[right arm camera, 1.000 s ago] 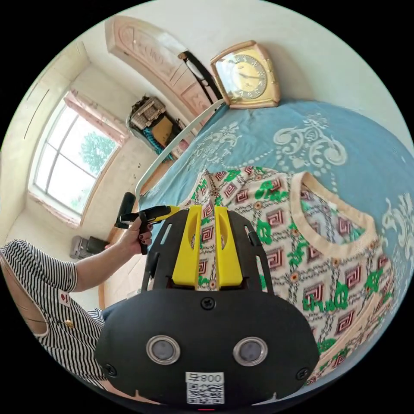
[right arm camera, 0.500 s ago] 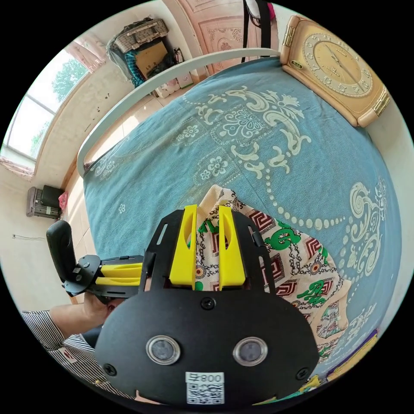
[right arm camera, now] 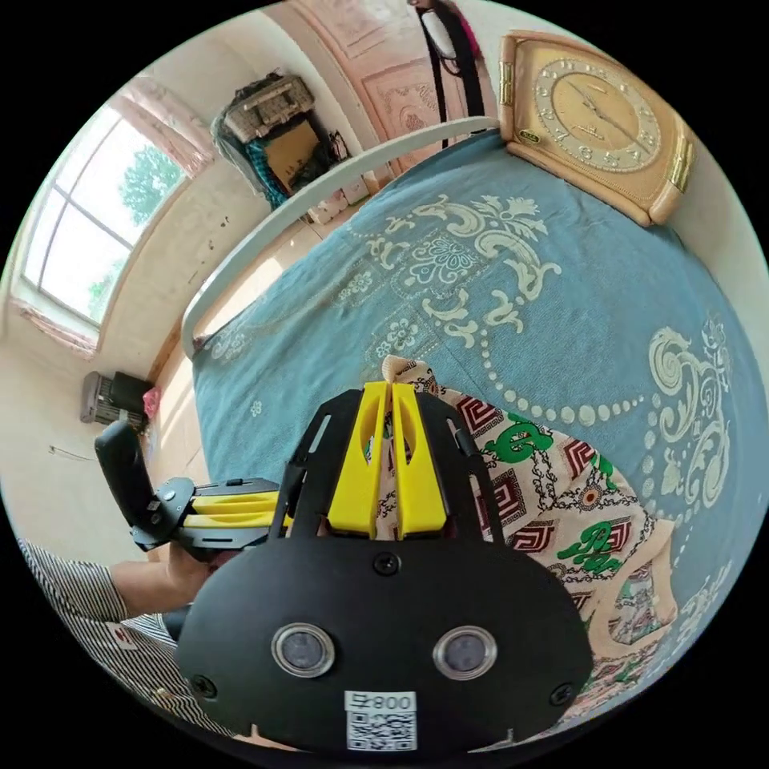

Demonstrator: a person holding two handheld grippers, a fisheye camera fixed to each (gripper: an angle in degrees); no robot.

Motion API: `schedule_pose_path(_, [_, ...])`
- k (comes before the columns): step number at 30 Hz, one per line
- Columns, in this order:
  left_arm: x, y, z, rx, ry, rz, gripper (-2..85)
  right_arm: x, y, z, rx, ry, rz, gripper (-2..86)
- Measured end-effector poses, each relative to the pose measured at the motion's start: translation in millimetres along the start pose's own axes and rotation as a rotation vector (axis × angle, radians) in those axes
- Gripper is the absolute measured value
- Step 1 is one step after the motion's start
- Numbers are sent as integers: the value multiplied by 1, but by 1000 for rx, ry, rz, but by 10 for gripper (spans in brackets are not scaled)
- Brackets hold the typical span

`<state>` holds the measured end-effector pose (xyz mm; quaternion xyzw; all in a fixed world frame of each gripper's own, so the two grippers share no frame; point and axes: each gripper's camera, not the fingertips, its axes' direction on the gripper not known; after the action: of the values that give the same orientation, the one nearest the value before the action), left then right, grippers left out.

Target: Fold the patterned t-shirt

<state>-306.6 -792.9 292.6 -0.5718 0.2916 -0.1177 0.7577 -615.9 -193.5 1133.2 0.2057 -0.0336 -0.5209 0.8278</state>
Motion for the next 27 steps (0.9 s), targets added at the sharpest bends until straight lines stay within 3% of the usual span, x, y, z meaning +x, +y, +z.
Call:
schedule_pose_path(3, [34, 6, -5, 11, -62, 141, 23, 51, 24, -38, 121, -216, 77, 13])
schedule_pose_path(8, [112, 30, 12, -43, -191, 470, 21, 135, 91, -78, 232, -382, 199, 26])
schedule_pose_path(14, [175, 73, 61, -198, -385, 753, 20, 210, 166, -74, 185, -392, 395, 68])
schedule_pose_path(22, [212, 105, 80, -233, -477, 852, 20, 202, 146, -67, 114, -258, 271, 69])
schedule_pose_path(27, [236, 123, 91, -261, -550, 948, 22, 198, 127, -52, 23, -152, 255, 24])
